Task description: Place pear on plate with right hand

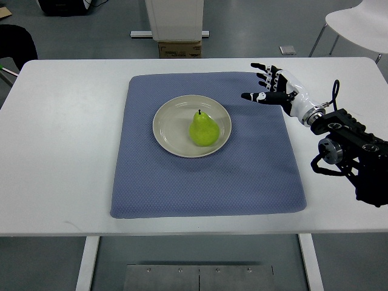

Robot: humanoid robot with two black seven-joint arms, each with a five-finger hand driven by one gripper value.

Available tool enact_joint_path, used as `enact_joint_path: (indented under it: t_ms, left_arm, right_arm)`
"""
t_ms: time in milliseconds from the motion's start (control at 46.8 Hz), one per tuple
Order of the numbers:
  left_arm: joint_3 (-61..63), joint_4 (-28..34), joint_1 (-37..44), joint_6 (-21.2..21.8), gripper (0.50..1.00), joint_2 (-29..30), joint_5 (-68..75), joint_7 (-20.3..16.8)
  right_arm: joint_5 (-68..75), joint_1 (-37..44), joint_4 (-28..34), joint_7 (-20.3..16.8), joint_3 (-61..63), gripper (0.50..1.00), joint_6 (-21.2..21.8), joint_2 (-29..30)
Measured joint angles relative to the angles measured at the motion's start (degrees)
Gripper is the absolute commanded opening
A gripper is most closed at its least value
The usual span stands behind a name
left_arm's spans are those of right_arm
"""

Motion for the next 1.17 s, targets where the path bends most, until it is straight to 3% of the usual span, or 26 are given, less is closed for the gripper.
enact_joint_path:
  t_ms: [171, 427, 811, 1174]
  left_arm:
    - [0.0, 0.0, 0.0, 0.0, 1.0, 0.0, 0.0, -0.02]
    - [0.0, 0.0, 0.01, 0.0, 1.0, 0.0, 0.0, -0.04]
    - [0.0, 0.0, 0.0, 0.0, 1.0, 0.0, 0.0, -0.03]
    - [0.0, 0.0, -0.01, 0.0, 1.0, 0.0, 0.0, -0.03]
  right_arm:
    - [0.54, -1.01, -0.03, -1.98, 5.1, 0.998, -3.41, 0.92]
    - [0.16, -2.1, -0.28, -6.51, 14.95, 0.998, -3.79, 2.69]
    - [-8.38, -5.64, -0.11, -9.47, 28.45, 1.0, -6.05, 6.29]
    - [-9.34, -7.16, -0.24, -7.86, 35.42, 1.0, -6.19, 9.41]
